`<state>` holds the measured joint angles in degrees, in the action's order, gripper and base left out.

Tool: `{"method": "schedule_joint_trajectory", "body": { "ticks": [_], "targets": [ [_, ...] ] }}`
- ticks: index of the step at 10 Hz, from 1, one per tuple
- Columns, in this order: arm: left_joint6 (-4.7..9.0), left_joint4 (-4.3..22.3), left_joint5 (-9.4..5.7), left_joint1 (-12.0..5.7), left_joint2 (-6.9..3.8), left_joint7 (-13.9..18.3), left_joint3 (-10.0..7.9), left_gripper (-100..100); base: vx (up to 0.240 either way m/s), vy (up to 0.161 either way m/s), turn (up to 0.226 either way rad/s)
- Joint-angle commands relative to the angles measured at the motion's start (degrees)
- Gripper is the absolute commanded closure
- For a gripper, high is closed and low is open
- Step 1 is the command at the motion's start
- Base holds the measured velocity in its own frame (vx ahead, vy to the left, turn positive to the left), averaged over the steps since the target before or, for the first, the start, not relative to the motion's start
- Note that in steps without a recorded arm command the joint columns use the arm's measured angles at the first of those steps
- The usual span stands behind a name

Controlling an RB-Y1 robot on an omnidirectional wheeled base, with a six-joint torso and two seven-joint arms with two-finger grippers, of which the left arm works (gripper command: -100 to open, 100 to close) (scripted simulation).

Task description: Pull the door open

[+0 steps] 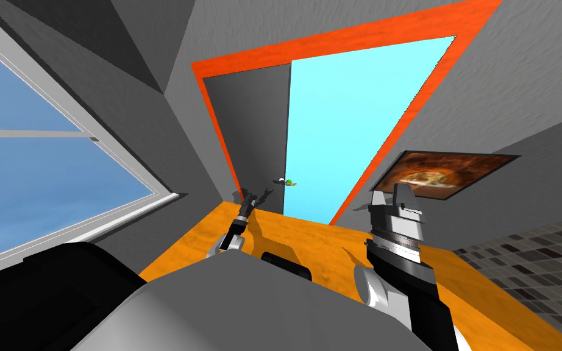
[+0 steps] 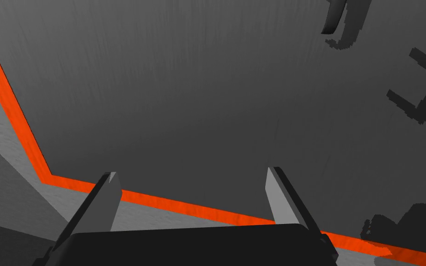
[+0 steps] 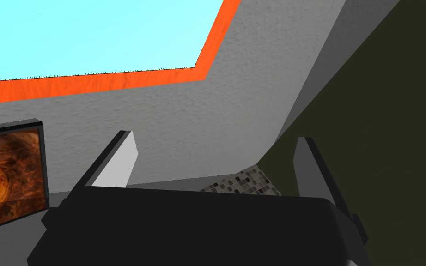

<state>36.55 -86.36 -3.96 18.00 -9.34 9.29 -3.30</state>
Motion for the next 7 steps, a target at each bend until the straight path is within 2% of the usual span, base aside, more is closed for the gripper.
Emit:
{"method": "schedule_joint_trajectory", "body": {
  "ticks": [1,7],
  "targets": [
    [0.69,2.4,-0.04,-0.73,-0.35,0.2,-0.18,-100,0.116,-0.053,-0.047],
    [2.89,9.9,-0.09,-2.24,-1.35,0.7,-0.59,-100,0.11,-0.036,-0.046]
  ]
}}
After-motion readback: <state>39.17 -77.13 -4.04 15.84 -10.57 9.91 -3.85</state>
